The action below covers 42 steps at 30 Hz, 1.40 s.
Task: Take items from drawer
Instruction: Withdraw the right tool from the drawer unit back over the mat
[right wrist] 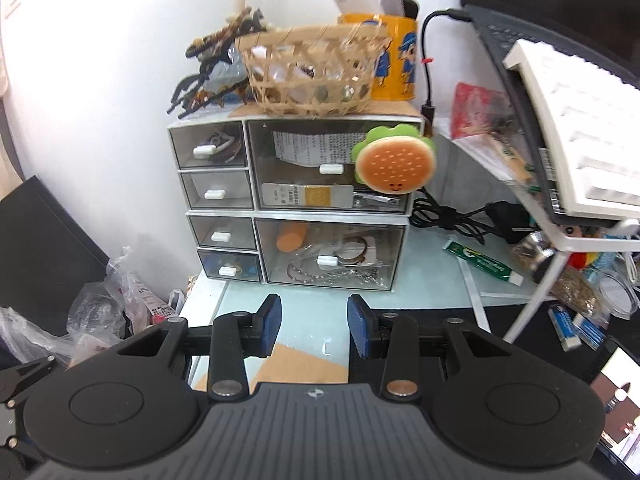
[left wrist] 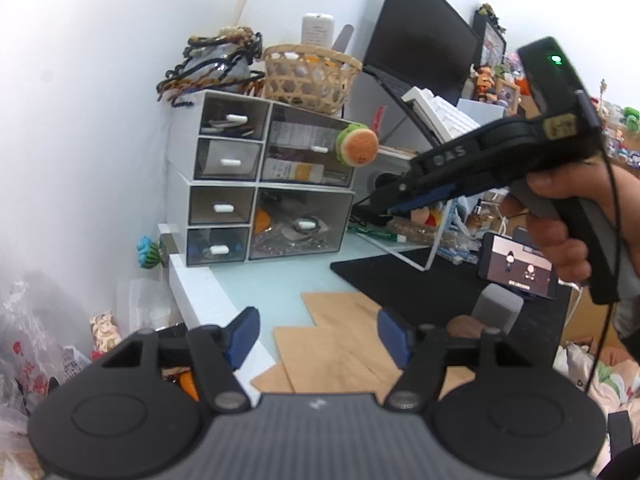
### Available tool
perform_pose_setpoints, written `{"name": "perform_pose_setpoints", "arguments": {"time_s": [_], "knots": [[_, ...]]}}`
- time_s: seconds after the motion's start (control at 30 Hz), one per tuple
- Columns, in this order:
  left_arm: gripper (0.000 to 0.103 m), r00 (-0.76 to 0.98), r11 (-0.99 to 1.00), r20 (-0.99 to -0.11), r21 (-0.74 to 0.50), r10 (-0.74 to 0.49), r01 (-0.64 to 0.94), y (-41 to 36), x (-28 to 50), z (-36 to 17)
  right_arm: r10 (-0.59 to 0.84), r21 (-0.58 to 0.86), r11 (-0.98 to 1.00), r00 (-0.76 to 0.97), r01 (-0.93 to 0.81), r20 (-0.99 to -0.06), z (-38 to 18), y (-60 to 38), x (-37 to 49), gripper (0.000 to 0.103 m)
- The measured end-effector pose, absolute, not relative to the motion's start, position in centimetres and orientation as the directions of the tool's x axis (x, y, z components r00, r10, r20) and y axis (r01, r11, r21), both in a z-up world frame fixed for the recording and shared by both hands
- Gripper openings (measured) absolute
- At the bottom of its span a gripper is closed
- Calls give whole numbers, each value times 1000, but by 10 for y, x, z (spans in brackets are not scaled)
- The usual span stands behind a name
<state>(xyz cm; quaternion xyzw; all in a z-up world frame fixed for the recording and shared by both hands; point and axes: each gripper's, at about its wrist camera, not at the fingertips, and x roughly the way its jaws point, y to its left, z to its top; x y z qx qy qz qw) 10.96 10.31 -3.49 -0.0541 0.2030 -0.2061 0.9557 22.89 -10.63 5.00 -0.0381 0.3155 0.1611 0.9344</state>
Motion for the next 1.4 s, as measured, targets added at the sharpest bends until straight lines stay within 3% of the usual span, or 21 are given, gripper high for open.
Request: {"name": "perform_pose_setpoints", "arguments": {"time_s": [0.37,0.53,0.87,1.03,1.4], "knots": [[71,822,897,-360,-178,-442,404,90,104,-33,266,37,955,792,-295,-550,64,-137,179,73],[78,820,895,-357,-180,-447,409,87,102,-33,266,35,956,808,-292,-526,62,-145,159,88],[87,833,904,-351,-152,-428,400,78,96,-21,340,110,938,810,-329,-478,45,-146,128,99],[88,844,912,-346,-141,-409,385,77,94,-5,367,159,930,812,-332,-454,36,-150,119,99],[91,876,941,-344,-143,-339,308,77,83,26,296,121,955,826,-271,-481,46,-155,123,103]]}}
